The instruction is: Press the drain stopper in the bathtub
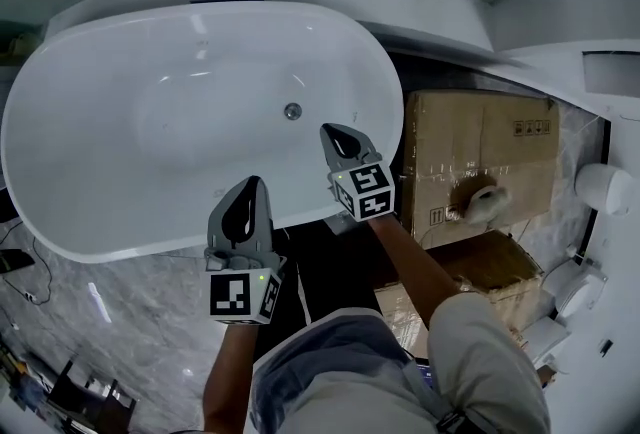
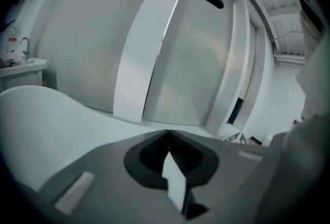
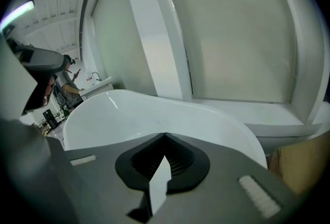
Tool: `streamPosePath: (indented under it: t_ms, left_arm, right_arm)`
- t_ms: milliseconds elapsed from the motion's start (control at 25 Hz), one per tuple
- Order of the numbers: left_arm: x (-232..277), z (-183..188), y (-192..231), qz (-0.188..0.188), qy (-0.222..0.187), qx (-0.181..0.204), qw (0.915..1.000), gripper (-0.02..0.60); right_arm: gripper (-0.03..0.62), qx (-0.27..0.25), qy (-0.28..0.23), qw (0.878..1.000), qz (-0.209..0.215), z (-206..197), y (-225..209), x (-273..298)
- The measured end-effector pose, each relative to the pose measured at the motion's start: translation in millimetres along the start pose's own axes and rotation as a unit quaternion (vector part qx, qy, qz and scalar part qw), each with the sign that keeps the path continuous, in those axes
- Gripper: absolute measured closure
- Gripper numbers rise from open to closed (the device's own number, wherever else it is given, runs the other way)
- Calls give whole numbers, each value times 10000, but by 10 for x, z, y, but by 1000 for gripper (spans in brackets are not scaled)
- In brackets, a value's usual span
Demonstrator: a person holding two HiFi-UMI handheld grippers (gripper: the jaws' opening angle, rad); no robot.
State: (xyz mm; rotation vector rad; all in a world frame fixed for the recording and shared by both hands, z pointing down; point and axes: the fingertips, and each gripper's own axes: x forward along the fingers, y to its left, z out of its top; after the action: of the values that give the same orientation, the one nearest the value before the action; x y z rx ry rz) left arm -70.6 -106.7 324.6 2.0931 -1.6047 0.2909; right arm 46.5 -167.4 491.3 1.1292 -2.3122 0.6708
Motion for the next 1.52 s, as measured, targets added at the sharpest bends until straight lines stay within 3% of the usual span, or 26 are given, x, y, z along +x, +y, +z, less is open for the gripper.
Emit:
streamPosePath:
  t_ms: [200, 800, 1120, 1520]
  left_arm:
    - [-171, 235, -118, 78, -21, 104, 9999, 581]
    - [-741, 736, -420, 15, -210, 288, 9994, 581]
    - [-1080, 928, -504, -52, -353, -65, 9993, 581]
    - [-1335, 1228, -708, -156, -618, 146, 9979, 581]
  right_arm:
    - [597, -234, -183, 9993, 205, 373, 150, -371]
    - [597, -195, -772, 9962, 349, 1316, 380, -1412]
    - [597, -268, -1037, 9935, 396, 1633, 578, -1941]
    - [597, -559, -1409, 9875, 426, 2014, 721, -2478]
